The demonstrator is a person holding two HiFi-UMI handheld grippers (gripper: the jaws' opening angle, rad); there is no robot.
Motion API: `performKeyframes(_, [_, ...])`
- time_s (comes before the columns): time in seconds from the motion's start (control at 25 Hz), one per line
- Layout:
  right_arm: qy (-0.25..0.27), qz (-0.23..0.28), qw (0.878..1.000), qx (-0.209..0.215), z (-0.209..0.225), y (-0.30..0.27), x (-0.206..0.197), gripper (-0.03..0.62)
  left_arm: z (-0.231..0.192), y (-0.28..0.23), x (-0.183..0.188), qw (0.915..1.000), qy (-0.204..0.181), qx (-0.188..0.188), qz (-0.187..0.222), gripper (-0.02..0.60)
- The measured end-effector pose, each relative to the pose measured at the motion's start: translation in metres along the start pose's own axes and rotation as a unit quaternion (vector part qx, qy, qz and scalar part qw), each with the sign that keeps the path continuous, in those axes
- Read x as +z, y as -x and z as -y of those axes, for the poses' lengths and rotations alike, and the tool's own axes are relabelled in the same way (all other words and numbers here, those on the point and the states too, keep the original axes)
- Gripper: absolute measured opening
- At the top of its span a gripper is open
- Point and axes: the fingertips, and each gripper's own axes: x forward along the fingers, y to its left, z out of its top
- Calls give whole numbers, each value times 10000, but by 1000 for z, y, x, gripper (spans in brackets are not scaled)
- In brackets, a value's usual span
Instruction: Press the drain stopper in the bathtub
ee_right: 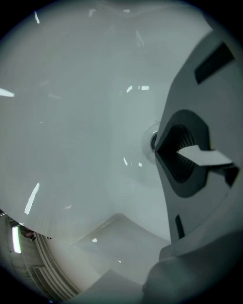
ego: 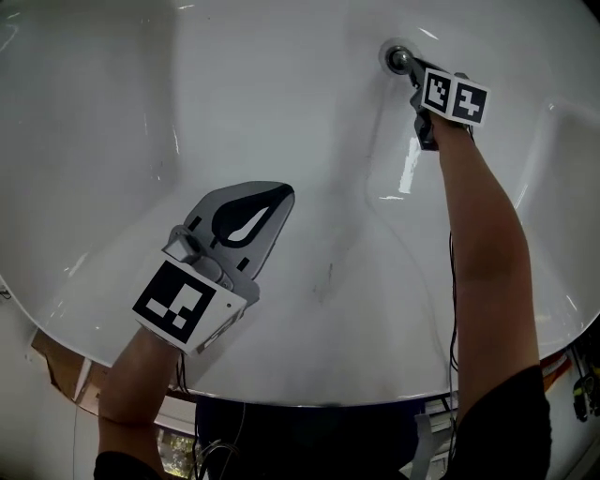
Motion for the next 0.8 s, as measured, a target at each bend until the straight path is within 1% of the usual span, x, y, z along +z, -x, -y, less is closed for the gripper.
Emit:
performKeyframes(0.08, [20,77,9999,96,-11,29,9,15,3,10,7,9999,-136,56,-18,3])
performKeyframes(0.32, [16,438,9982,414,-49,127,40,15,35,43,50,9998,-62,76,146,3])
performKeyframes(0.52, [-168,842,9943,626,-76,209,65,15,66,68,84,9993,-54,42,364,3])
performKeyframes(0.8, [-311,1281,9883,763,-121,324,76,15,109,106,110,9987,-15,-4,501,3])
